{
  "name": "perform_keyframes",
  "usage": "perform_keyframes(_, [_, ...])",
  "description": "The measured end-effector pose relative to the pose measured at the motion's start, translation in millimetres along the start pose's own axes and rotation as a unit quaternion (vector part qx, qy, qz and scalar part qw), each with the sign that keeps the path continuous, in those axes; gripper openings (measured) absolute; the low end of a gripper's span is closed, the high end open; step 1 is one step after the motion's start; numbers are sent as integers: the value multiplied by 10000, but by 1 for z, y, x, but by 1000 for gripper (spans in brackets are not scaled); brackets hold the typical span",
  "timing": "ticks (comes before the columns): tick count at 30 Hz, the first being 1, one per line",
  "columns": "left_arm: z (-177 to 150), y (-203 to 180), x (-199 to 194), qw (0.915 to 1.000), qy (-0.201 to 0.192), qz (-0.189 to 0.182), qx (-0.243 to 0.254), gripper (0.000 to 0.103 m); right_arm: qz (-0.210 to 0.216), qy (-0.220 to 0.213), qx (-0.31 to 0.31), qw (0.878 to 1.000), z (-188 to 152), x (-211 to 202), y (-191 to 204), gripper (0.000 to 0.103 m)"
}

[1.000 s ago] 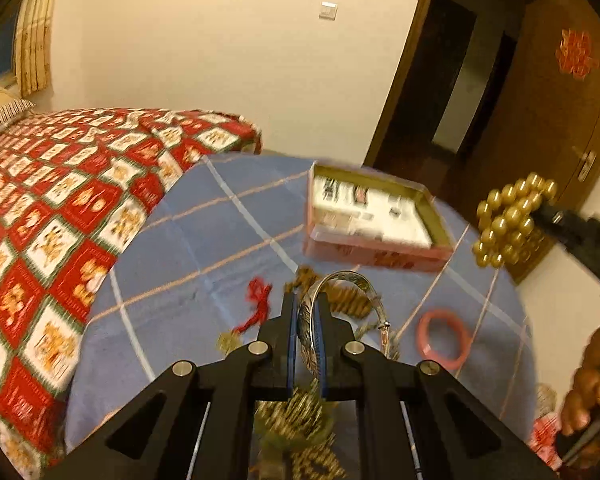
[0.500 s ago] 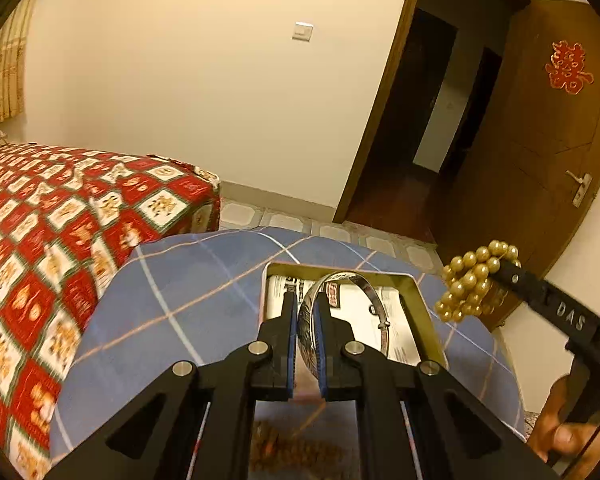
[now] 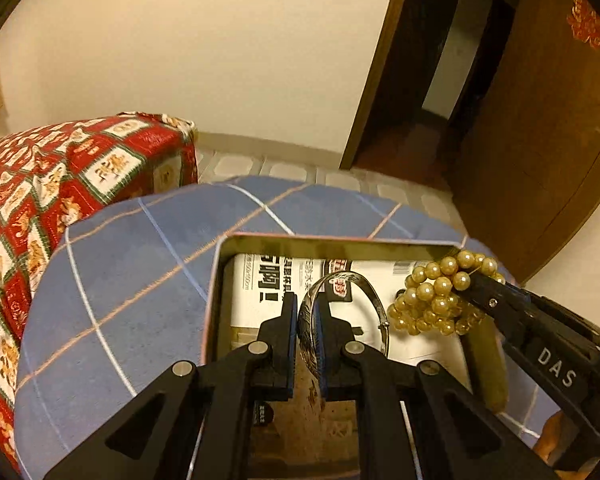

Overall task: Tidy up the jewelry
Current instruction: 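Lower gold pearls into the tin with the right tool while the left drops the silver bangle, then withdraw both open tools from the tin back over the table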

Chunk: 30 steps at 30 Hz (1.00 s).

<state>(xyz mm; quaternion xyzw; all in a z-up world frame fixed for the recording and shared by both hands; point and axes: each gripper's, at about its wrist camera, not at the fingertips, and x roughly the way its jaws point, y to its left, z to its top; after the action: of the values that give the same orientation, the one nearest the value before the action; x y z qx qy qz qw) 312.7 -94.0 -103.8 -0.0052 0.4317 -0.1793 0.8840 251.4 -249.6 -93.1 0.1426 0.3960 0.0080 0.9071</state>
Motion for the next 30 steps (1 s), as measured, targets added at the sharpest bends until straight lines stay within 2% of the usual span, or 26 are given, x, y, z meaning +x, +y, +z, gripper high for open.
perform_keyframes(4, [-2,-2,14,9996,193,208,36,7,3,215,-39,9998,-3,9,0,19])
perform_keyframes(5, [-3,-2,18,9992,278,294,-1,8,-1,233,-32,9997,-4,9,1,30])
perform_keyframes(6, [-3,-2,22,9986,375,366,-34,8,18,249,-12,9997,-4,8,-1,53])
perform_keyframes(8, [-4,0,24,9976,503,464,-100,9,44,159,88,9998,-3,2,-5,69])
perform_keyframes(11, [-2,-1,16,9971,565,474,-185,9,73,-44,127,9999,-1,-16,-8,69])
perform_keyframes(14, [0,-6,-2,9971,425,625,-126,11,150,-216,192,9995,1,-37,-6,69])
perform_keyframes(15, [0,-8,-10,9970,366,677,-87,15,171,-274,190,9993,1,-44,-5,69])
perform_keyframes(17, [-3,-14,-29,9970,220,737,-38,32,186,-429,138,9988,0,-64,-1,69])
perform_keyframes(19, [-7,-17,-50,9970,-19,767,-53,58,237,-558,76,9981,-3,-81,4,69])
perform_keyframes(21, [-14,-23,-76,9962,-366,795,-26,64,276,-672,-13,9974,-10,-101,11,69])
perform_keyframes(28, [-43,-34,-138,9940,-824,725,18,66,248,-987,-182,9946,-48,-151,22,69])
perform_keyframes(30, [-54,-35,-151,9922,-943,814,32,66,262,-1017,-181,9943,-58,-158,23,69])
